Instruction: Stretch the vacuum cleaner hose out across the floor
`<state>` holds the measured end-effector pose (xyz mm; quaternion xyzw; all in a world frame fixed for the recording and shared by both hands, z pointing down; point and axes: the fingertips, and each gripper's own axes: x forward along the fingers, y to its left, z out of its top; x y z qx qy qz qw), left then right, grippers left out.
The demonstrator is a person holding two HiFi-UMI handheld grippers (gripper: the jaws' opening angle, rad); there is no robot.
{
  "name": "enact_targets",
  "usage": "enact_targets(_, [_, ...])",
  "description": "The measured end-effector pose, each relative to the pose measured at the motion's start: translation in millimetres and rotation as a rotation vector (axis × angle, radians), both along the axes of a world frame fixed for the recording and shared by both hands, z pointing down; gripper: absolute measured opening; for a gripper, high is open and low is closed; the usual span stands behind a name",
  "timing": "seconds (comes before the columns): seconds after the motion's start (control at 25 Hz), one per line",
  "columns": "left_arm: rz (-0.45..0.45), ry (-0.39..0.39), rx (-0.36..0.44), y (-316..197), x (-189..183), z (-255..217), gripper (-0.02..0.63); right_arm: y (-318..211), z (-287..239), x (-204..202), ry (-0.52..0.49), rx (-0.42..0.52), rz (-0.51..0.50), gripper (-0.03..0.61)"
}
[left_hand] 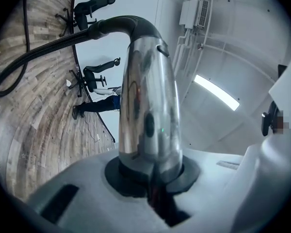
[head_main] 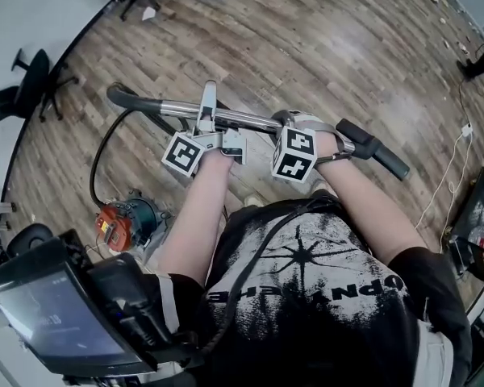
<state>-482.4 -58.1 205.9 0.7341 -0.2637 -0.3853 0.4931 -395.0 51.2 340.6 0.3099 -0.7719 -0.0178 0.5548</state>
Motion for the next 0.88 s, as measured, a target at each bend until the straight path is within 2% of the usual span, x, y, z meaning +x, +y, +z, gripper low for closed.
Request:
enact_targets(0.24, [-0.036, -0.023, -0.013, 20, 61, -4, 0.035, 19, -3, 61, -0.028, -0.015, -0.038, 0.087])
enact_targets(0.56, [-0.091, -0.05, -0.01, 61, 170, 6, 0.035, 54, 10, 173, -0.05, -0.01, -0.098, 0.087])
enact_targets(0.88, [-0.048, -0.071, 0.01, 82, 249, 2, 0.035, 78, 11, 243, -0.079, -0.003, -0.059, 0.089])
